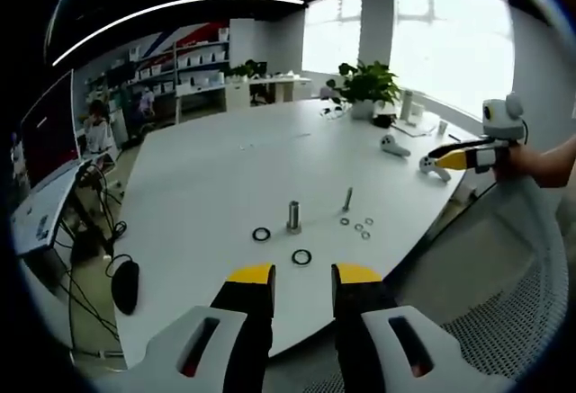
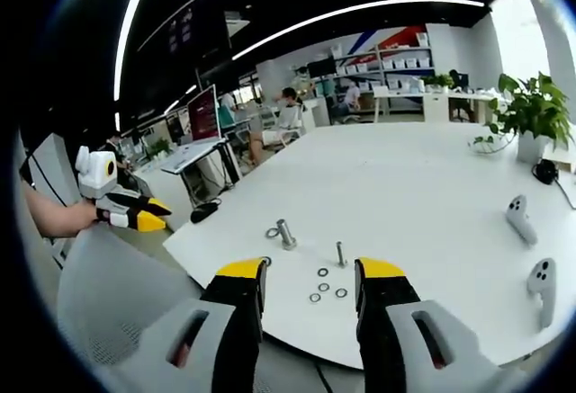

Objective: Place the washer onto the threaded stud by aligning its center hole with the stud, sliding it down to the base, and recovering from edge contact or off-axis alignment until the washer reaches the visible bottom stop.

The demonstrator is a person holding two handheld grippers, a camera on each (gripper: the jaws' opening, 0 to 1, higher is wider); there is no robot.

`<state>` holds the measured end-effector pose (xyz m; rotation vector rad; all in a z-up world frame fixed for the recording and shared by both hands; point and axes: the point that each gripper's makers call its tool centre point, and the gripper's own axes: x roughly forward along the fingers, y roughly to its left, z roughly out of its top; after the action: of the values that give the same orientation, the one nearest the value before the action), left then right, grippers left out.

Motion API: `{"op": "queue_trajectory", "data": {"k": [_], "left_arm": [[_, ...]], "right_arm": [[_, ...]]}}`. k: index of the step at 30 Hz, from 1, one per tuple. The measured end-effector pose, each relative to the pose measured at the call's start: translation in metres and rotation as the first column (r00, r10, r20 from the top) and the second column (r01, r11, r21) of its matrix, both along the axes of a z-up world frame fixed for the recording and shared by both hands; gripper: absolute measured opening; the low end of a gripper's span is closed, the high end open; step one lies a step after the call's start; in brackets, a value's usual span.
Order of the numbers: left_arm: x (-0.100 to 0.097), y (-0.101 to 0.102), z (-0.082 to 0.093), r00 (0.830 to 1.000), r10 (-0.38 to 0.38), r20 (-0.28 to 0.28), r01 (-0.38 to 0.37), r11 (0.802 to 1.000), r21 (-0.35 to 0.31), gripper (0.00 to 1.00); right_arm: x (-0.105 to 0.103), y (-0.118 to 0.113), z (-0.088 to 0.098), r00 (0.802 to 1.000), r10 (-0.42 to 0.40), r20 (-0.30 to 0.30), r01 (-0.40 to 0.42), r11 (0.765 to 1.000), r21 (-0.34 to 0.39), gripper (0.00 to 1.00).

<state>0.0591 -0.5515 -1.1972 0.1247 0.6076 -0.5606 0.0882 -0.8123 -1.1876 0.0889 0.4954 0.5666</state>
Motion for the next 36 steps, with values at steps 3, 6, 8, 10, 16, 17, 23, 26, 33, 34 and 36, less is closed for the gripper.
{"op": "queue_trajectory", "data": {"k": [3,6,8,10,16,17,23,26,33,34,36], "left_arm": [[0.0,0.0,0.0,1.0,-0.002,-0.002,0.002,1.0,0.0,0.23],[-0.001,0.0,-0.001,1.0,-0.002,-0.005,0.002,1.0,0.002,0.23],[-0.001,0.0,-0.001,1.0,-0.002,-0.005,0.002,1.0,0.001,0.23],[-0.001,0.0,-0.002,1.0,-0.002,-0.007,0.002,1.0,0.002,0.23],[-0.001,0.0,-0.003,1.0,-0.007,-0.014,0.007,1.0,0.005,0.23],[-0.001,-0.001,-0.003,1.0,-0.008,-0.016,0.008,1.0,0.006,0.23],[-0.003,-0.001,-0.008,0.999,-0.016,-0.037,0.017,1.0,0.023,0.23],[-0.003,0.001,-0.008,0.999,-0.008,-0.034,0.009,1.0,0.03,0.23],[-0.003,0.002,-0.01,0.999,-0.006,-0.045,0.008,0.999,0.035,0.23],[-0.003,0.002,-0.011,0.999,-0.006,-0.046,0.008,0.999,0.036,0.23],[-0.004,0.003,-0.011,0.999,-0.004,-0.051,0.006,0.999,0.038,0.23]], "right_arm": [[0.0,0.001,-0.001,1.0,0.005,-0.007,-0.005,1.0,-0.002,0.41],[-0.001,0.002,-0.003,1.0,0.013,-0.014,-0.013,1.0,-0.011,0.4],[-0.001,0.002,-0.004,1.0,0.014,-0.018,-0.014,1.0,-0.013,0.4],[-0.002,0.003,-0.005,0.999,0.02,-0.029,-0.02,1.0,-0.014,0.39],[-0.002,0.002,-0.005,1.0,0.014,-0.027,-0.015,1.0,-0.015,0.4],[-0.002,0.002,-0.006,0.999,0.016,-0.029,-0.016,1.0,-0.014,0.39],[-0.002,0.001,-0.005,1.0,0.011,-0.028,-0.011,1.0,-0.007,0.39],[-0.002,0.001,-0.006,0.999,0.01,-0.034,-0.01,1.0,0.0,0.38],[-0.003,0.002,-0.005,0.999,0.01,-0.037,-0.01,1.0,0.007,0.38],[-0.003,0.002,-0.006,0.999,0.009,-0.038,-0.009,1.0,0.004,0.38],[-0.003,0.001,-0.007,0.999,0.006,-0.043,-0.006,1.0,0.002,0.38]]}}
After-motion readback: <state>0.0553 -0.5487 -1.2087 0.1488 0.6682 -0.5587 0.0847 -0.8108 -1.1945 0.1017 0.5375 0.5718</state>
